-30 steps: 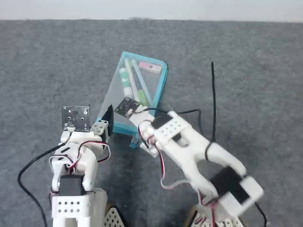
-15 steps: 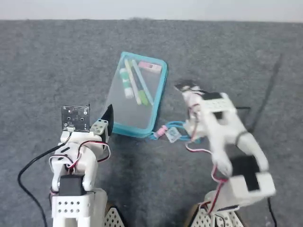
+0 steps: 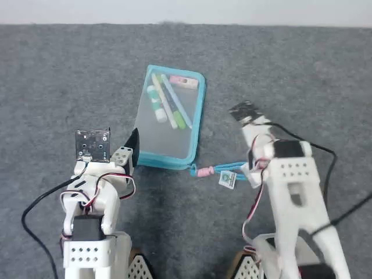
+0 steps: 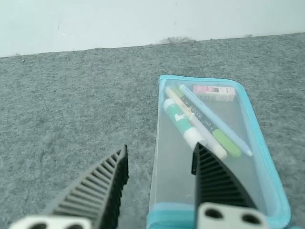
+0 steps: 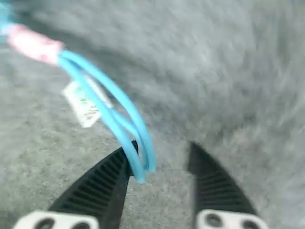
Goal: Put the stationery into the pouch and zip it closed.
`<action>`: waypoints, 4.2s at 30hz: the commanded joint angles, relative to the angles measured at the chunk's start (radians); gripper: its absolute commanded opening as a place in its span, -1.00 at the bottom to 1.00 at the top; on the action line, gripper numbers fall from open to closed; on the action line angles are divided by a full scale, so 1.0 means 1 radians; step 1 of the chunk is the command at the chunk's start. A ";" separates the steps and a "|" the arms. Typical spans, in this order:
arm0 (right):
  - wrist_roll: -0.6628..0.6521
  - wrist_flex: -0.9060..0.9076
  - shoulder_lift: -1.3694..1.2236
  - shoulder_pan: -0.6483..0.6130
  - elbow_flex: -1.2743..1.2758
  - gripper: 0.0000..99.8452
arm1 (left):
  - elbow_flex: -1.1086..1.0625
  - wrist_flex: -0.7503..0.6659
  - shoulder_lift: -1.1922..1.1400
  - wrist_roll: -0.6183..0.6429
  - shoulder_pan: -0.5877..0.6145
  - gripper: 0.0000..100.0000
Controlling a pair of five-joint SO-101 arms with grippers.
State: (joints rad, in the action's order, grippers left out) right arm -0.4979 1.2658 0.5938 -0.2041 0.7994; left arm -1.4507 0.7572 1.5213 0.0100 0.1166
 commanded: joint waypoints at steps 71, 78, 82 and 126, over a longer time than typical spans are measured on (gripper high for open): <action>0.120 -0.415 -0.033 -0.302 -0.092 -0.99 | 0.185 -0.273 -0.601 0.009 0.084 -0.58; 0.166 -0.217 0.018 -0.278 -0.305 -0.99 | 0.222 -0.244 -0.595 -0.034 0.086 -0.46; 0.167 -0.213 0.024 -0.277 -0.270 -0.99 | 0.272 -0.180 -0.595 -0.034 0.091 -0.38; 0.201 0.062 0.162 -0.440 -0.308 -0.99 | 0.216 -0.500 -0.865 -0.078 -0.144 -0.73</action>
State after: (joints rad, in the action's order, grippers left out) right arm -0.3046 1.3318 0.7165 -0.6322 0.5294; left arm -1.2451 0.3291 0.6989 -0.0882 0.0031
